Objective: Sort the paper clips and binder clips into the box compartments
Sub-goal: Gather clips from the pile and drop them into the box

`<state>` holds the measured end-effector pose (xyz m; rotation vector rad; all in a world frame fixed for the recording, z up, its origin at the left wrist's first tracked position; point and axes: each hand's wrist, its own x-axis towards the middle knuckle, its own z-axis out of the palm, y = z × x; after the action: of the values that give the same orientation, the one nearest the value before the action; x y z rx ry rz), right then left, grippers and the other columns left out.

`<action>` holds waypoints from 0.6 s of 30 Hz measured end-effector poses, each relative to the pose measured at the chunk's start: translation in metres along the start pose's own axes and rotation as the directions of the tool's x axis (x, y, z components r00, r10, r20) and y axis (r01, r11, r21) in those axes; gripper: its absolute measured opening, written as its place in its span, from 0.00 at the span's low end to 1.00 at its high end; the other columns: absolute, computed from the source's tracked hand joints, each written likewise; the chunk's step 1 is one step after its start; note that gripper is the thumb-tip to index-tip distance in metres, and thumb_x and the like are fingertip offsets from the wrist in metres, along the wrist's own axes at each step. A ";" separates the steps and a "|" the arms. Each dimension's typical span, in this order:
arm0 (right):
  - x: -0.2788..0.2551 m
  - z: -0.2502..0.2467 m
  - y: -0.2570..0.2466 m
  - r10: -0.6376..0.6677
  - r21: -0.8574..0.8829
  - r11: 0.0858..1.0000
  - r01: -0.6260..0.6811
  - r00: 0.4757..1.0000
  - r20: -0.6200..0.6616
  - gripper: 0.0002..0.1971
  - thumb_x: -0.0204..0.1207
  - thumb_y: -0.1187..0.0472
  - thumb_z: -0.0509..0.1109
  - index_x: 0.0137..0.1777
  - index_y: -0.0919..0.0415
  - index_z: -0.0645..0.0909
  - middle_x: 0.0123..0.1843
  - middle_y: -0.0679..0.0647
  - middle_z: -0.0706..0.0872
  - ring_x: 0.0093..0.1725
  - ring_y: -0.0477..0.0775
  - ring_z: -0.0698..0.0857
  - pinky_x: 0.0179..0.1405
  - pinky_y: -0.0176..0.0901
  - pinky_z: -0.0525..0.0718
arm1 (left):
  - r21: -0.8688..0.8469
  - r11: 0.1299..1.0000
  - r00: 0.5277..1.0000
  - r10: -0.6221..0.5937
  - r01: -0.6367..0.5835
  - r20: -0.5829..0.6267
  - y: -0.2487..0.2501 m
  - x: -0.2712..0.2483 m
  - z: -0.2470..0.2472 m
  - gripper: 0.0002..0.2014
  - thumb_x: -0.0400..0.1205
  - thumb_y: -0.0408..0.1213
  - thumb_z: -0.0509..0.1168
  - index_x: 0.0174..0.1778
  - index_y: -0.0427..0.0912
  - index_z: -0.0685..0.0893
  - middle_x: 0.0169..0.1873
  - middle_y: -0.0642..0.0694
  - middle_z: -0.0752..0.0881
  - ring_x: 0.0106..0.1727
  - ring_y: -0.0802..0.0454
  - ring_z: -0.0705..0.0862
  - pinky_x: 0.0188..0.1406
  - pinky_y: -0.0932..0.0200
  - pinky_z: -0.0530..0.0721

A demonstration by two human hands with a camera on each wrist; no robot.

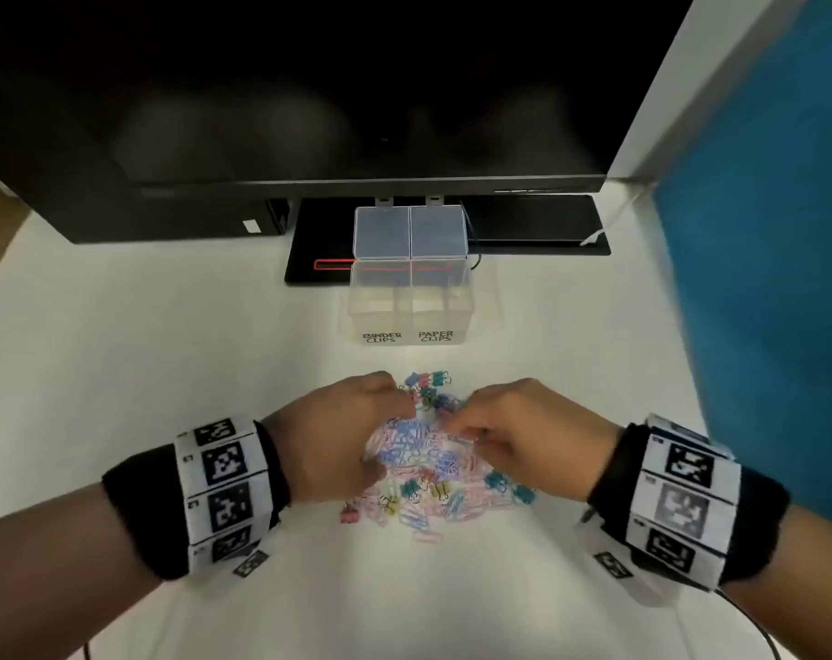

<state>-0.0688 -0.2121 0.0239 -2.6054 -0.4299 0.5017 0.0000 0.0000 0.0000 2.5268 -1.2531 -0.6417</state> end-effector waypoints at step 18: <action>0.032 0.036 -0.018 -0.011 -0.360 0.932 0.034 0.998 0.066 0.16 0.72 0.58 0.72 0.59 0.62 0.82 0.57 0.58 0.85 0.55 0.58 0.83 0.56 0.52 0.83 | 0.065 0.992 0.990 -0.097 0.104 -0.105 0.010 0.008 0.020 0.16 0.71 0.42 0.72 0.54 0.45 0.82 0.45 0.51 0.81 0.43 0.53 0.78 0.45 0.57 0.81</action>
<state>-0.0589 -0.1718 -0.0060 -2.9384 -0.6247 0.5410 -0.0128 -0.0131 -0.0153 2.6582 -1.1393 -0.4900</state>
